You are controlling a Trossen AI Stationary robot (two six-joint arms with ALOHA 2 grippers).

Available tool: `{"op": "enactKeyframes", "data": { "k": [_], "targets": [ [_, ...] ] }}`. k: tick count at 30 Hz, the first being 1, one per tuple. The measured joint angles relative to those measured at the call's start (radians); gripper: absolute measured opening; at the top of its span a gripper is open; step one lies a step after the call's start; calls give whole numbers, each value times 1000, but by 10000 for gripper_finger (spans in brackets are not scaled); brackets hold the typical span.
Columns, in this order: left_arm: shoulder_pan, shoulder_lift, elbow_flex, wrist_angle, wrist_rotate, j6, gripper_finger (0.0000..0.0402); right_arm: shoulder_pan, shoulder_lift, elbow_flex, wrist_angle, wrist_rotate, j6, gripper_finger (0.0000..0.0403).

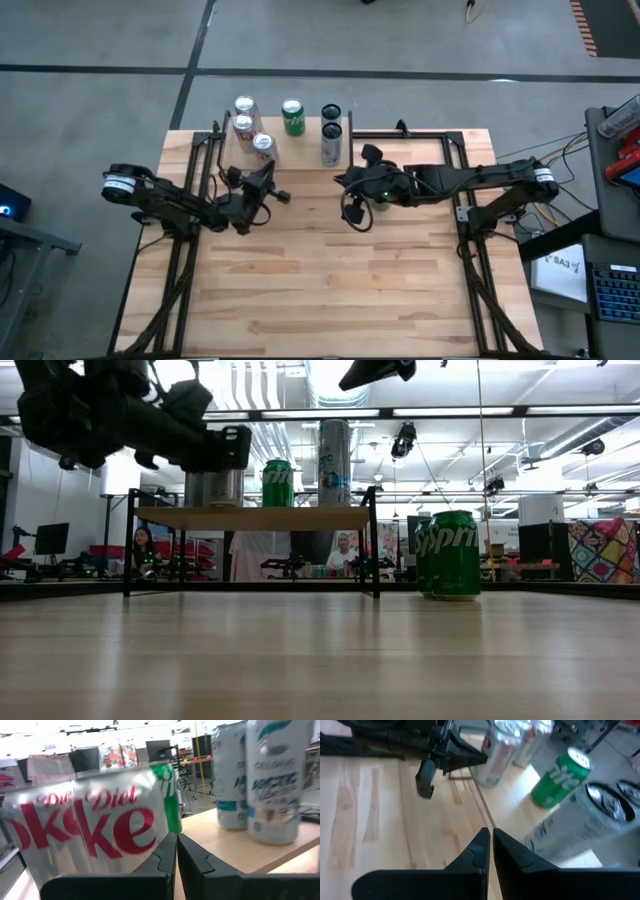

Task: Place canned beverage on shelf
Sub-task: Put the red-silver soda can aligned with the other red-silver soda cans on the shelf

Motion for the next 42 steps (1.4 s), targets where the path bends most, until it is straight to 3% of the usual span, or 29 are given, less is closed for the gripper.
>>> {"op": "enactKeyframes", "data": {
  "k": [6, 13, 23, 35, 38, 42],
  "targets": [
    [-58, -101, 0, 3, 1, 96, 0, -7, 55, 0, 172, 0, -75, 12],
    [-164, -250, 0, 3, 1, 312, 0, -41, 161, 54, 346, 0, -133, 12],
    [-272, -474, -62, -15, 4, 557, 0, -70, 344, 270, 324, 0, -200, 12],
    [-277, -741, -145, -44, 36, 822, 0, -99, 515, 533, 211, 9, -173, 12],
    [-278, -768, -142, -110, 37, 820, 0, -114, 556, 592, 173, 8, -136, 12],
    [-294, -783, -131, -286, 85, 690, 0, -137, 596, 639, 131, 10, -102, 12]
  ]
}}
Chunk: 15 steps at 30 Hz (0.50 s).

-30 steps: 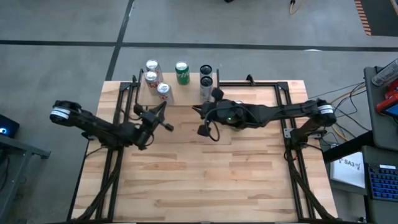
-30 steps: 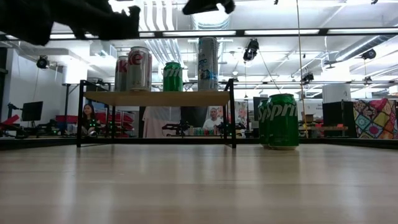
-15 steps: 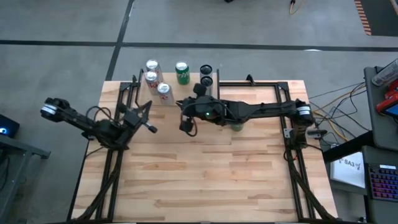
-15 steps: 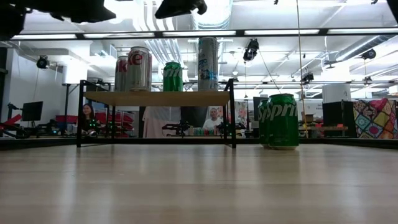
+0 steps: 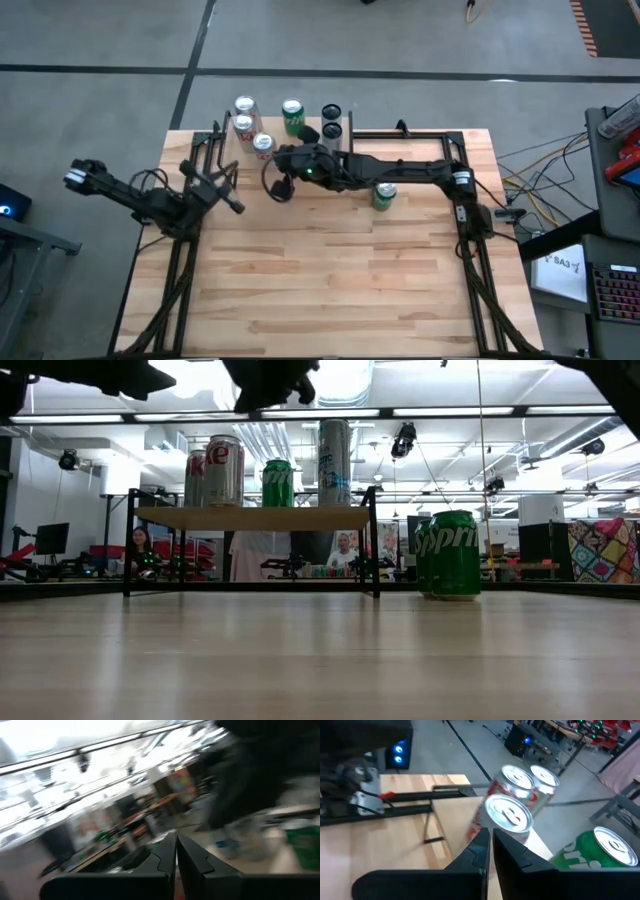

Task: Place canned beverage on shelf
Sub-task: Put the red-silver soda can aligned with the other red-silver soda cans on the shelf

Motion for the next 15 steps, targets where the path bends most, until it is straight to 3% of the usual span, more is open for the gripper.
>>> {"op": "enactKeyframes", "data": {
  "k": [6, 10, 15],
  "targets": [
    [-44, -44, 37, -310, 192, -200, 0, -13, 9, 13, -22, 1, 13, 12],
    [-49, -98, 54, -551, 569, -331, 0, -14, 8, 13, -34, 0, 15, 12],
    [-48, -221, 135, -943, 866, -457, 0, -14, 6, 13, -34, -1, 20, 12]
  ]
}}
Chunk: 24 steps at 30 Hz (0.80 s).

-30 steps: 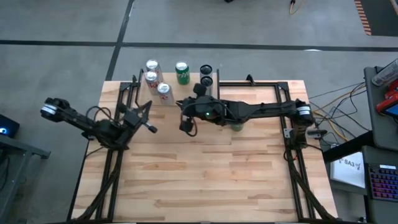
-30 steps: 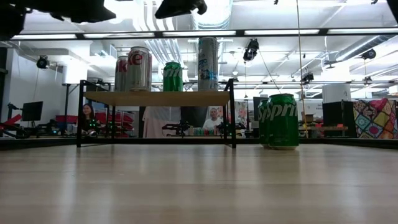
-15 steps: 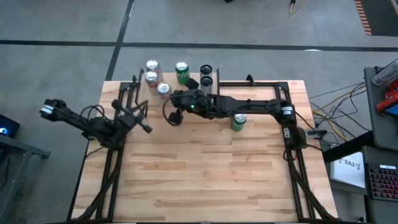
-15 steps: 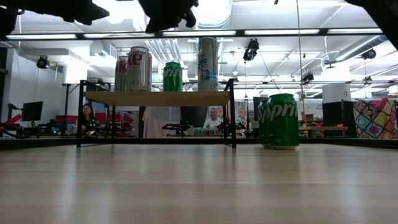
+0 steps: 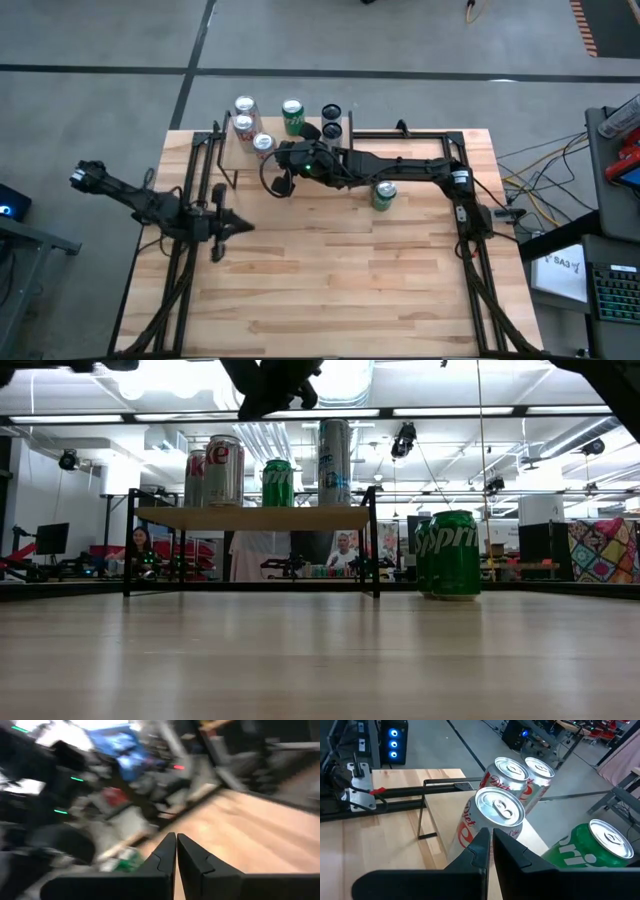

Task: Place canned beverage on shelf
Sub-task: Put the red-silver soda can aligned with the other red-silver soda cans on the shelf

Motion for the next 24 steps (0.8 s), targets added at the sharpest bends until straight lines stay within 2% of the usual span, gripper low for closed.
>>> {"op": "enactKeyframes", "data": {
  "k": [3, 10, 13, 18, 24],
  "targets": [
    [0, -78, 47, -158, 35, -77, 0, -4, 0, 0, -7, -2, 16, 12],
    [1, -263, 62, -289, -17, -104, 0, -34, 1, 0, -27, -2, 104, 12],
    [0, -330, 50, -285, -77, -126, 0, -45, 2, 0, -27, -1, 123, 12],
    [1, -398, 47, -276, -238, -148, 0, -48, 2, 0, -25, 35, 148, 12],
    [1, -437, 44, -276, -241, -156, 0, -52, 2, -7, -25, 55, 166, 12]
  ]
}}
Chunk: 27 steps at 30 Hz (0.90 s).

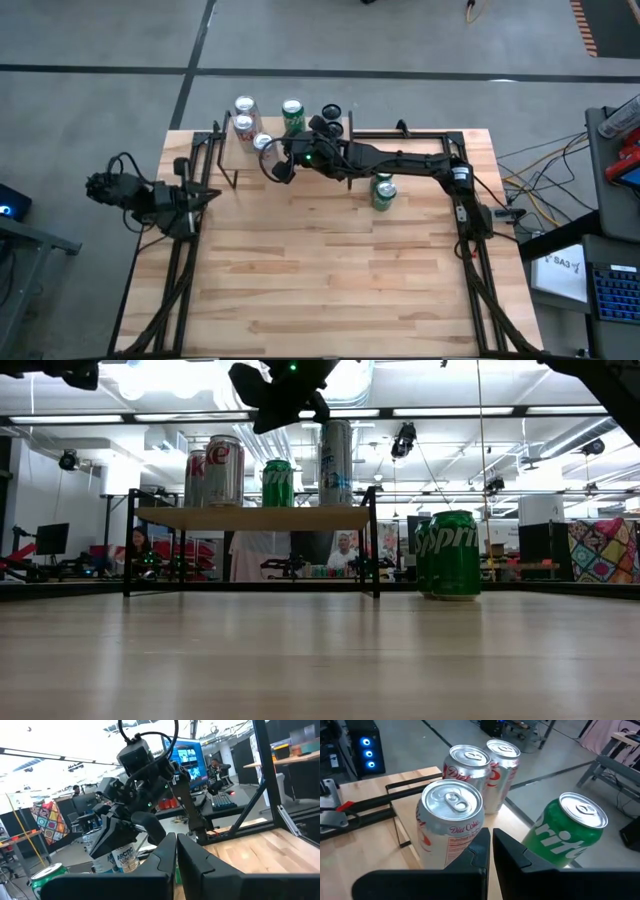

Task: Place canned beverage on shelf
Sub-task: Put the red-silver soda can aligned with the other red-silver soda cans on the shelf

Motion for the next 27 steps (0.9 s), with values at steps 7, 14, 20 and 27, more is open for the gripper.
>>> {"op": "enactKeyframes", "data": {
  "k": [7, 14, 20, 27],
  "targets": [
    [0, -3, -1, 3, 0, -3, 0, 0, 0, -2, 10, 2, 0, 12],
    [0, -3, -1, 6, 0, -3, 0, 18, 2, 20, 40, -13, -7, 12],
    [0, -2, -10, 47, -48, -6, 0, 25, 2, 23, 120, -112, 8, 12],
    [0, 10, -58, 155, -75, 41, 0, 23, 2, 23, 196, -130, -29, 12]
  ]
}}
